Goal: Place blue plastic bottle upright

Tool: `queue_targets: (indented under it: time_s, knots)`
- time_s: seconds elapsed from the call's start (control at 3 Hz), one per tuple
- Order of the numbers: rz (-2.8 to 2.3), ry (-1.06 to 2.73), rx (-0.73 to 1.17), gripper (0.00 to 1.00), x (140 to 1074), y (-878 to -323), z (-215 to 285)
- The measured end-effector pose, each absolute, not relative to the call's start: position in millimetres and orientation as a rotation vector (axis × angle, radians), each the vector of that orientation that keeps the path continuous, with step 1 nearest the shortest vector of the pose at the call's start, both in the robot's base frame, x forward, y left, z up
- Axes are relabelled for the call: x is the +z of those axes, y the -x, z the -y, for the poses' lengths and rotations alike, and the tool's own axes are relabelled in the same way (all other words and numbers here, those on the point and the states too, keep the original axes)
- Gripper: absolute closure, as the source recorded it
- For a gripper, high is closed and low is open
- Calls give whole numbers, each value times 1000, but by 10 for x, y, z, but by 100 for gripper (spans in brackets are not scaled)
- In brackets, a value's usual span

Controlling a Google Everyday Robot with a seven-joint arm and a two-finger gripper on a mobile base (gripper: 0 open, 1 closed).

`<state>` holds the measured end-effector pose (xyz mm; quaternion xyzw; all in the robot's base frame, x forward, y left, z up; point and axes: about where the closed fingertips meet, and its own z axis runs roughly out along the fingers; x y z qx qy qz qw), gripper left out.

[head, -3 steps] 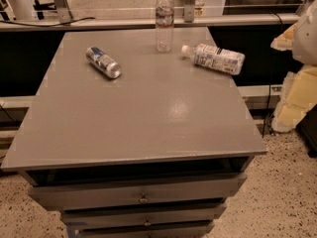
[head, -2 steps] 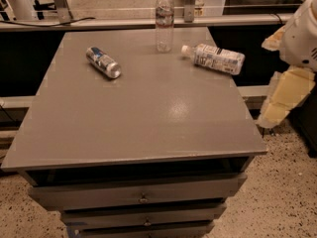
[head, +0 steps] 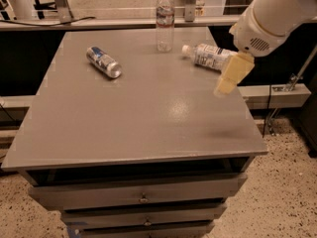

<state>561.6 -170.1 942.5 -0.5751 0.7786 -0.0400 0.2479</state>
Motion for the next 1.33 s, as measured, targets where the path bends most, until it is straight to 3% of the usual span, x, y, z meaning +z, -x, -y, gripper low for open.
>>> queue_targets:
  time_s: [0.67,1.33]
  knots:
    - [-2126,1494,-153,0,9145,-6835,1510]
    - [-2227,1411,-118,0,8760,-7562,1718]
